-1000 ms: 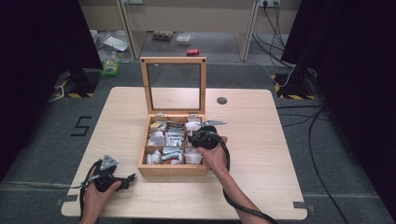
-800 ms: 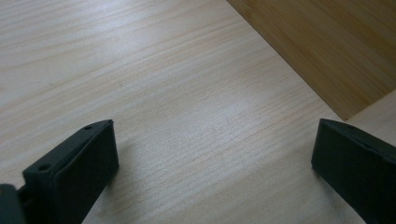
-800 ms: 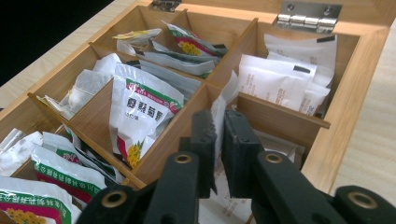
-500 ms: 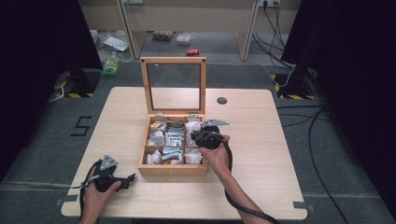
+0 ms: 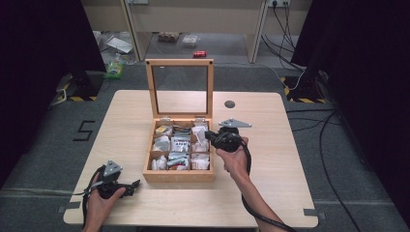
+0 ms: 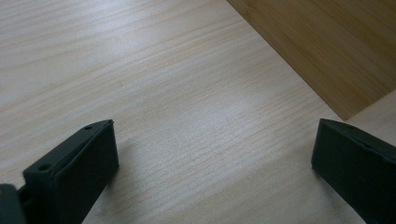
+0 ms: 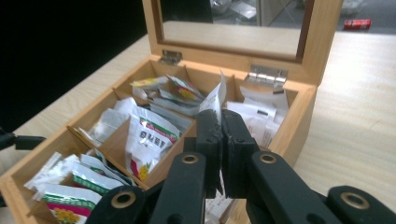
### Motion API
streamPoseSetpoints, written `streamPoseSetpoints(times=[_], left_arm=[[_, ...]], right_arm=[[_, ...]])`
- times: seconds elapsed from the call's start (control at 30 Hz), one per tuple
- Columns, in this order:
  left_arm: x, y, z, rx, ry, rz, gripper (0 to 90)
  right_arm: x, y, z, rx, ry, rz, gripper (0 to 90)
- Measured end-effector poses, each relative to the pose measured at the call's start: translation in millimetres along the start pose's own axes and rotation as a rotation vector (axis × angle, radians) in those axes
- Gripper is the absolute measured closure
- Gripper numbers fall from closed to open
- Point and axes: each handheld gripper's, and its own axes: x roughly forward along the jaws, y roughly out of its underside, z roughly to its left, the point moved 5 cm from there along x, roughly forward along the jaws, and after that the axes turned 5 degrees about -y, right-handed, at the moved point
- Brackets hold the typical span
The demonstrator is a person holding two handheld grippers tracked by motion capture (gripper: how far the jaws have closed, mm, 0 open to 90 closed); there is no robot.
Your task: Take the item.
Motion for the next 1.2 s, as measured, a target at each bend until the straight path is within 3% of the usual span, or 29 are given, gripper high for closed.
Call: streamPoseSetpoints(times=[0.4,1.2], left_arm=[[0.0,0.0,0.0,0.0,0.0,0.0,0.0],[0.0,0.0,0.0,0.0,0.0,0.0,0.0]], right_arm=[[-22.6,-7.9,-4.0,0.003,-0.013,-0.058,87.4],[-78.0,8.2,-45.1,0.047,0.047,-0.122,87.3]])
